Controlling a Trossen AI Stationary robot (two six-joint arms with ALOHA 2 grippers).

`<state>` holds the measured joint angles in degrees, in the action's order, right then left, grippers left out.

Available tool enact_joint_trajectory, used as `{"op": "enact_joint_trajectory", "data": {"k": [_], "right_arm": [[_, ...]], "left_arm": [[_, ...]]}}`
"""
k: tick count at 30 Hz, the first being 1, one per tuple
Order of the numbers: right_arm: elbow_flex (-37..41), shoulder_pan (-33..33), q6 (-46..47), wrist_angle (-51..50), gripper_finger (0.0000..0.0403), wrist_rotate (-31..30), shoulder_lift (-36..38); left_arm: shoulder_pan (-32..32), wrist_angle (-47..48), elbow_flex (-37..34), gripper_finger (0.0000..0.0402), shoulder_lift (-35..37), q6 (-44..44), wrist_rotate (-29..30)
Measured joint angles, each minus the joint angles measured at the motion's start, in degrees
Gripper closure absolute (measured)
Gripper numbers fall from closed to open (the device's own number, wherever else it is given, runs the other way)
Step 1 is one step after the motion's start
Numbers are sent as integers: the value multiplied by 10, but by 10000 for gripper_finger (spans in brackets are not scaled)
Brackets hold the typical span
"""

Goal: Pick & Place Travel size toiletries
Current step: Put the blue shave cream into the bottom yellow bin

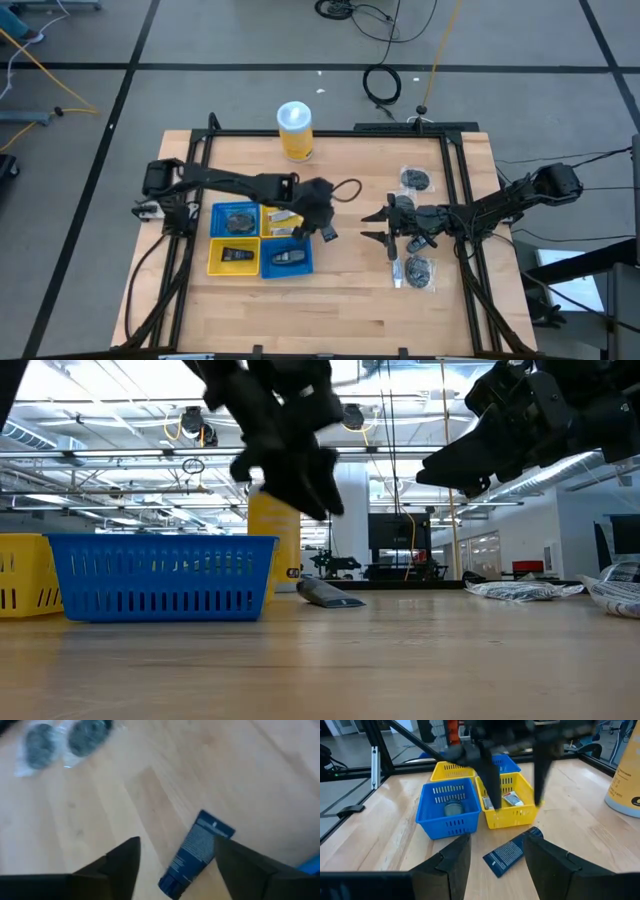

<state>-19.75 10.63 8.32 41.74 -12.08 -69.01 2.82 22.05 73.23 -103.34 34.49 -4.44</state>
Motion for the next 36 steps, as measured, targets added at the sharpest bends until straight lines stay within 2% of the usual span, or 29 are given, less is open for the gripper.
{"op": "enact_joint_trajectory", "data": {"k": [3,7,15,23,29,36], "right_arm": [[0,0,0,0,230,-1,0],[0,0,0,0,229,-1,0],[0,0,0,2,229,-1,0],[0,0,0,3,229,-1,0],[0,0,0,3,229,-1,0],[0,0,0,3,229,-1,0]], "left_arm": [[11,1,3,129,-36,43,-9],[14,2,8,131,-78,82,3],[16,0,21,179,-126,115,34],[20,-8,20,214,-130,99,37],[21,-16,20,239,-130,94,10],[21,-25,20,295,-130,80,-6]]}}
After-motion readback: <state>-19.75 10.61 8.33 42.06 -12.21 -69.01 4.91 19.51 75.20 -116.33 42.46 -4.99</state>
